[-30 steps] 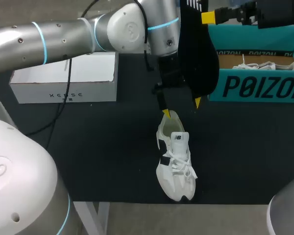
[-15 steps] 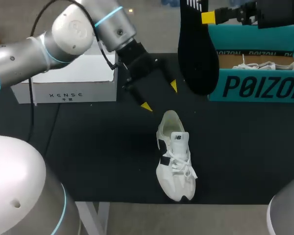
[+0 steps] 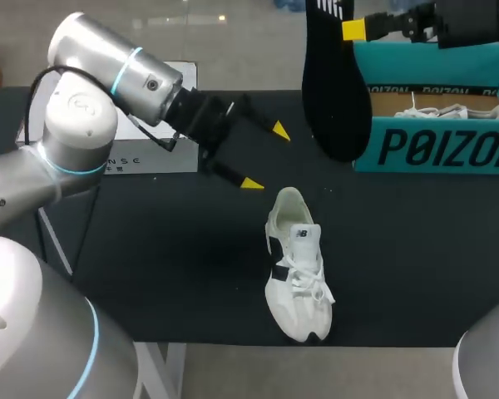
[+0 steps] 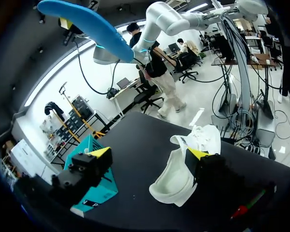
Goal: Take the shoe out of the shoebox, open the shoe tongue, remove and reinsert the insole, then place the shoe into the shoebox
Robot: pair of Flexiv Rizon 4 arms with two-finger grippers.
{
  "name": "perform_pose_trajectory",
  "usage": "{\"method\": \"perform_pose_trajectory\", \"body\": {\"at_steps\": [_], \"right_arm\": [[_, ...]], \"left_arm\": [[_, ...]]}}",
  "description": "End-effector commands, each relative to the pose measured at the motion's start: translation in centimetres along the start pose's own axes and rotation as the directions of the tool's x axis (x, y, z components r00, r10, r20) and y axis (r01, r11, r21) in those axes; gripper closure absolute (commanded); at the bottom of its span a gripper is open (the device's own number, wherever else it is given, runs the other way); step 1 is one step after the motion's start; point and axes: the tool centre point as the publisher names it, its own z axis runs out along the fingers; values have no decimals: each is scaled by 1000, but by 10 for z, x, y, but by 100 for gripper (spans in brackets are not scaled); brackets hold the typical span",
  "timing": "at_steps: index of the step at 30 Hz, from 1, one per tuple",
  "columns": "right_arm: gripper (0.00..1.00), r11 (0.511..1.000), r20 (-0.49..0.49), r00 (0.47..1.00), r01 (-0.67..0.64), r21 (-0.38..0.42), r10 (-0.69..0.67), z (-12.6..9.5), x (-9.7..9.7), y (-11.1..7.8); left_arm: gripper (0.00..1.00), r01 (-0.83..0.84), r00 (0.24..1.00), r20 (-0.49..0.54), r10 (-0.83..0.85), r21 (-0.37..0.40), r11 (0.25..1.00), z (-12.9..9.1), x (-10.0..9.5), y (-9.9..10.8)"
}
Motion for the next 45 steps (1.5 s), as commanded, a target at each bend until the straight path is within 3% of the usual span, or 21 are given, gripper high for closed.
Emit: {"method": "perform_pose_trajectory", "body": {"at_steps": [1,8,10,22,35,45], "right_arm": [[100,1000,3,1000,-2,1,2,3,0,1],[100,1000,3,1000,-2,1,2,3,0,1],[100,1000,3,1000,-2,1,2,3,0,1],[100,1000,3,1000,-2,1,2,3,0,1],[100,1000,3,1000,-2,1,2,3,0,1],[100,1000,3,1000,-2,1,2,3,0,1]], "left_arm": [[0,-59,749,662,-40,127,990,2,-3,-3],[0,-223,751,651,112,90,971,0,-16,-17],[0,-256,744,647,165,49,965,-1,-19,-18],[0,-351,729,634,260,21,936,-13,-33,-14],[0,-463,714,531,456,-130,877,-2,-57,-23],[0,-450,738,489,465,-157,879,-5,-65,-20]]}}
